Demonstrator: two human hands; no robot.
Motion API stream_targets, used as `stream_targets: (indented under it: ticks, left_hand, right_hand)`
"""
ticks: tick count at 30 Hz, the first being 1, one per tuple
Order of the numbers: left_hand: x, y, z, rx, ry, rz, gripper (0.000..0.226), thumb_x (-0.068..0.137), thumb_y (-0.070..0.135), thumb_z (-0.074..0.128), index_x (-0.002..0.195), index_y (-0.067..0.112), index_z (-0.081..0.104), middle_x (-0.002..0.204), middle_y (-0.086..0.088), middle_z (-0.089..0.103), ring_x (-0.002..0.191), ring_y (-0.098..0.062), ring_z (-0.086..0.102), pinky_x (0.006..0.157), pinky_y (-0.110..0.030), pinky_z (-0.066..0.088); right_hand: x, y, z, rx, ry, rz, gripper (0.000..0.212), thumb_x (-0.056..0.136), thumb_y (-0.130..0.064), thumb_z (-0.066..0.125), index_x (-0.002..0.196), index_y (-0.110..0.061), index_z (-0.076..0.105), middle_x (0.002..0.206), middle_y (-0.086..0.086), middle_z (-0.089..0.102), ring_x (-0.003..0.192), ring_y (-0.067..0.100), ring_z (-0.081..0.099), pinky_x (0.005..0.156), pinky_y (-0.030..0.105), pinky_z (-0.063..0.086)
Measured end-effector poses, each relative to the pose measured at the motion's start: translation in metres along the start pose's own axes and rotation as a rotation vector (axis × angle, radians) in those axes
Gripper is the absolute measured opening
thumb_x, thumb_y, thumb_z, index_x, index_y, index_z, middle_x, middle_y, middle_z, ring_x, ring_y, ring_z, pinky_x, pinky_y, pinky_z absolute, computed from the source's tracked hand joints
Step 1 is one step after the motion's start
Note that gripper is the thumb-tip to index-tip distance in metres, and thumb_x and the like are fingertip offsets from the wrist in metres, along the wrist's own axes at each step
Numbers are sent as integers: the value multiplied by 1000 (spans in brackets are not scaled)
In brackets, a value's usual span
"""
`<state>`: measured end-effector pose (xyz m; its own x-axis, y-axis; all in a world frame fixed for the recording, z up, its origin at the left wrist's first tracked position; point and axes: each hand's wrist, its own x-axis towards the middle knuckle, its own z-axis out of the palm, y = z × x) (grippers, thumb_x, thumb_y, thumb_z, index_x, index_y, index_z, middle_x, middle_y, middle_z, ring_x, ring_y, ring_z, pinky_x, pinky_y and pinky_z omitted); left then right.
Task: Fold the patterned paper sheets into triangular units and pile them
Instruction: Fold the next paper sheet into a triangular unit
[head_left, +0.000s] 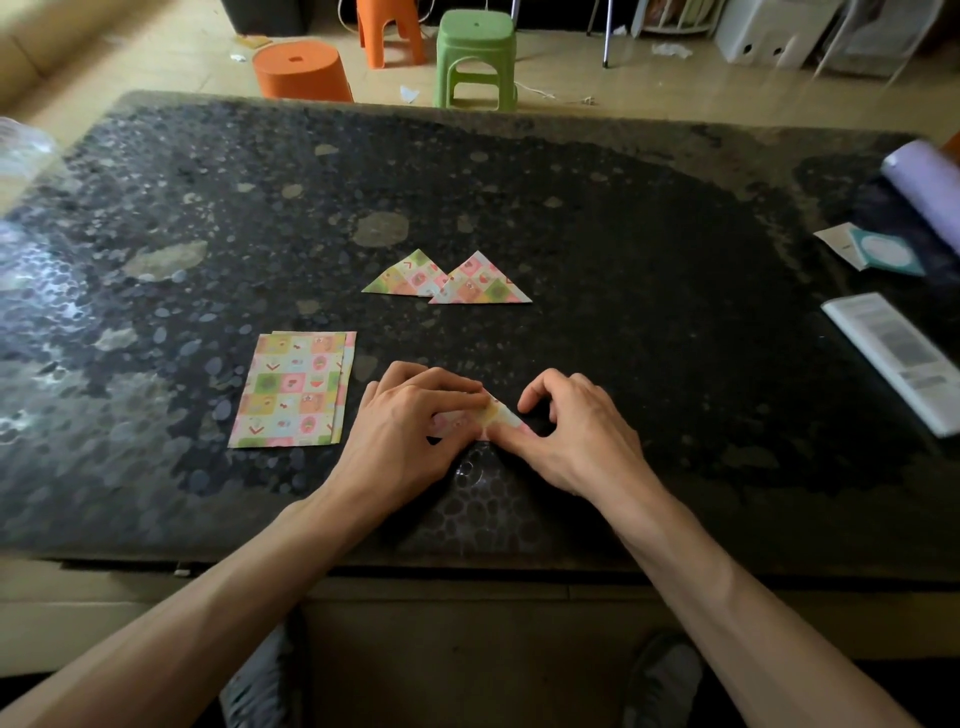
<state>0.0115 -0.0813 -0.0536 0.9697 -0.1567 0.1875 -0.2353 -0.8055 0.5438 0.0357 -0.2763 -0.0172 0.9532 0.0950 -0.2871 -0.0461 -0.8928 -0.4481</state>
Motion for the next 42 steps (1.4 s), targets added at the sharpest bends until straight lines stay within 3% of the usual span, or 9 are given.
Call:
stream_targets:
  ticks: [9,15,22,24,28,30,36,39,42]
  left_hand:
    - [-1,2,-1,-23,-12,-56,35,91,42,73,126,38,72,129,28,62,125,-9,42,97,-34,31]
    - [0,-4,-9,-69,-103,-82,34,100,33,62,132,44,65,134,36,56,129,-8,36,108,-43,34]
    - [3,-11,-19,-85,-227,-57,52,99,17,63,138,51,56,128,52,41,126,-6,32,111,-49,35]
    - [4,-14,-22,-100,-250,-44,57,99,14,63,139,54,52,128,49,43,123,-4,32,112,-51,34]
    - [4,-18,-30,-135,-313,-99,62,100,13,62,143,56,49,125,15,51,134,-6,30,114,-47,35]
    - [3,-17,-33,-127,-336,-96,65,99,11,63,144,55,47,125,9,49,136,-6,30,114,-40,35]
    - [4,-26,-40,-62,-323,-97,72,95,18,70,143,63,42,132,13,38,129,-1,32,109,-24,34]
    - [6,-25,-41,-24,-299,-71,73,93,19,73,145,59,42,133,15,38,130,-2,30,109,-25,33]
    - [7,-25,-43,34,-259,-1,71,90,23,77,148,48,46,140,21,48,136,-9,29,114,-35,33]
  right_hand:
    - [2,-2,3,-31,4,10,48,77,-75,71,104,-40,51,110,-10,49,109,12,50,77,32,44]
    - [0,-1,3,-34,12,-3,47,79,-73,70,105,-39,51,111,-10,50,110,13,51,77,32,42]
    - [0,-3,0,-29,-9,8,46,80,-72,70,106,-40,50,113,-10,50,110,12,50,75,31,41]
    - [0,-3,-1,-29,-12,12,46,80,-72,71,106,-40,50,113,-9,50,110,12,49,75,31,41]
    - [-1,-4,-2,-25,-21,17,45,81,-71,71,107,-40,50,113,-10,49,109,12,49,77,32,42]
    - [-1,-4,-2,-22,-21,18,45,81,-71,71,106,-40,51,112,-10,49,109,12,49,76,32,42]
    - [0,-4,-6,-4,-56,15,44,80,-69,73,105,-41,52,108,-11,48,107,11,49,75,32,43]
    - [0,-1,-11,34,-90,8,38,82,-62,76,105,-40,54,104,-12,48,101,9,51,76,30,44]
    - [1,3,-16,85,-106,-11,30,85,-50,80,102,-39,58,98,-11,50,91,9,53,73,29,44]
